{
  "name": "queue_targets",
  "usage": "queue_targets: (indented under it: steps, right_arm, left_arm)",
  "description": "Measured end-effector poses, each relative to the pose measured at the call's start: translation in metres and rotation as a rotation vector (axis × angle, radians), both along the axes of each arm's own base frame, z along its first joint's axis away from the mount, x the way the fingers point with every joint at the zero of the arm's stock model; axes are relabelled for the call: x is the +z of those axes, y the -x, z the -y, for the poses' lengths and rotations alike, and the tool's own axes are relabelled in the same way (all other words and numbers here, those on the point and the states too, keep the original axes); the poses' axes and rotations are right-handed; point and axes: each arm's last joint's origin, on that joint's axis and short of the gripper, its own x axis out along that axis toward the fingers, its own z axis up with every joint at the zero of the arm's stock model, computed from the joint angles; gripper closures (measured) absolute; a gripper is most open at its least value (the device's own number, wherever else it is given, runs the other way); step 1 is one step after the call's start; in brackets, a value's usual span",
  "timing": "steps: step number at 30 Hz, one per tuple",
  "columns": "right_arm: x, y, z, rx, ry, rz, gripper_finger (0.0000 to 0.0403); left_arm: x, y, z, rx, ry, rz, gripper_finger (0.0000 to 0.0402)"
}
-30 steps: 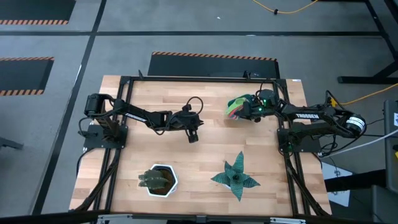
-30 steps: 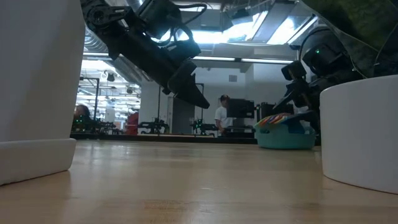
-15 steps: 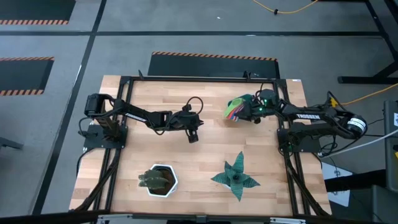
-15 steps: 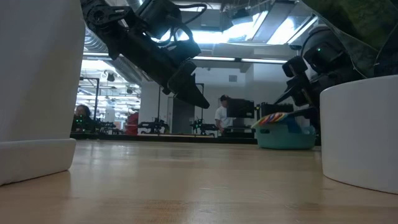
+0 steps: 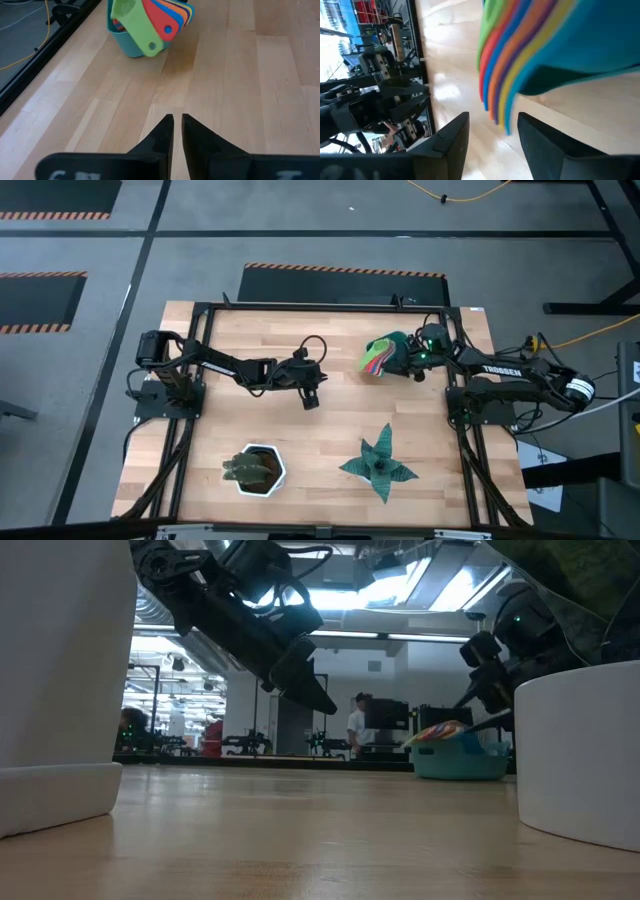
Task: Nest measuring cups in basket
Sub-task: Return to Home Position
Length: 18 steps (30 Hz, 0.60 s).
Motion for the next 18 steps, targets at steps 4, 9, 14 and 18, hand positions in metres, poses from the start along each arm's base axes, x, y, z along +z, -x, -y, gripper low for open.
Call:
queue_targets:
  steps: [4,9,14,18]
  right_arm:
    - [0.004,0.001,-0.001,0.000,0.017,0.020,0.0230]
    - [0.016,0.004,-0.004,-0.001,0.060,0.078,0.0230]
    - [0.032,0.009,-0.008,-0.001,0.128,0.162,0.0230]
    - [0.049,0.014,-0.012,0.000,0.217,0.267,0.0230]
  left_arm:
    - [0.000,0.000,0.000,0.000,0.000,0.000,0.0370]
    - [0.000,0.000,0.000,0.000,0.000,0.000,0.0370]
    - [0.000,0.000,0.000,0.000,0.000,0.000,0.0370]
    - [0.000,0.000,0.000,0.000,0.000,0.000,0.0370]
